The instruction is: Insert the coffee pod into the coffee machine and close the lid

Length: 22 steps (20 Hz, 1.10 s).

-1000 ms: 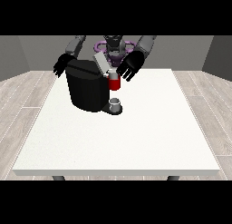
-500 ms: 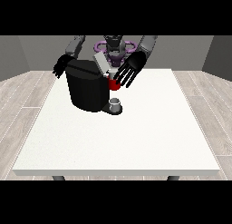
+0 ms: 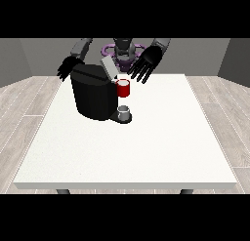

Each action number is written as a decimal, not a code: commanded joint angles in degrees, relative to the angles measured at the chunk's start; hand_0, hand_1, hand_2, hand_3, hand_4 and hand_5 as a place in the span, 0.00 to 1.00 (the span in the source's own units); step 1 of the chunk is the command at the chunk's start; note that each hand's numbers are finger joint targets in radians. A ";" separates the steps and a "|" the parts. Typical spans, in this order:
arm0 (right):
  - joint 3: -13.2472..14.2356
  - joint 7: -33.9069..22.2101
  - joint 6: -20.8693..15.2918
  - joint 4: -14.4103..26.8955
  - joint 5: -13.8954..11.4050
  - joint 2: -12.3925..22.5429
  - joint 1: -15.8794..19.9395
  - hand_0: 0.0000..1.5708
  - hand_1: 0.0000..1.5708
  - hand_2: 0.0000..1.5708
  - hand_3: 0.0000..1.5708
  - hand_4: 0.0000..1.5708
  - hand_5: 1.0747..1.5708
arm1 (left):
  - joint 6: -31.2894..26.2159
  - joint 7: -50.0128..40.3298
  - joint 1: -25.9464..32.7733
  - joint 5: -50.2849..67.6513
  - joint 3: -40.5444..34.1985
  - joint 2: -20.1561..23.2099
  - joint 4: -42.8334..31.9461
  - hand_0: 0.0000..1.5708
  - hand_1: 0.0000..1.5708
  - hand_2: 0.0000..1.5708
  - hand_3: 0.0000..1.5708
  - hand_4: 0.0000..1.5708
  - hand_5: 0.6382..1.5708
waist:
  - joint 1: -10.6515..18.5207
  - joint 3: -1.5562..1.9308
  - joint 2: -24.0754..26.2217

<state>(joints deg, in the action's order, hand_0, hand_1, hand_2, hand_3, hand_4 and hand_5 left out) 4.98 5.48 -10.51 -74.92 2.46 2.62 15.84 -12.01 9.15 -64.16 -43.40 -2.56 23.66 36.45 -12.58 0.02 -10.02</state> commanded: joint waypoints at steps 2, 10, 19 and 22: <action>1.21 2.84 0.18 2.98 1.08 -0.65 -0.94 0.00 0.00 0.00 0.00 0.24 1.00 | -0.57 -0.30 1.45 1.63 -1.28 -1.91 1.90 0.00 0.00 0.00 0.00 0.00 1.00 | 2.85 0.00 1.75; 2.20 0.55 0.72 0.53 2.49 -0.03 -7.40 0.00 0.00 0.00 0.00 0.27 1.00 | 0.33 4.15 11.42 16.97 -13.88 -8.96 1.30 0.00 0.00 0.00 0.00 0.16 1.00 | 6.37 -0.13 11.15; 0.42 -3.38 3.32 -2.57 0.53 3.99 -12.05 0.00 0.00 0.00 0.00 0.23 1.00 | -2.45 4.82 24.53 24.92 -17.56 -15.74 2.78 0.00 0.00 0.00 0.00 0.12 1.00 | 12.56 -0.07 23.69; 0.63 -2.75 7.83 -4.29 2.93 5.82 -10.00 0.00 0.00 0.00 0.00 0.24 1.00 | -1.55 5.50 26.48 26.94 -18.39 -18.12 3.66 0.00 0.00 0.00 0.00 0.14 1.00 | 13.34 -0.04 22.85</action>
<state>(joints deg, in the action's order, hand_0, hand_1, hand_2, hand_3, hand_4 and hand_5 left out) 5.97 3.70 -6.10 -77.22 4.06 6.60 4.53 -13.30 13.80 -41.14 -19.11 -19.76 7.78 39.35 -1.00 -0.02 11.38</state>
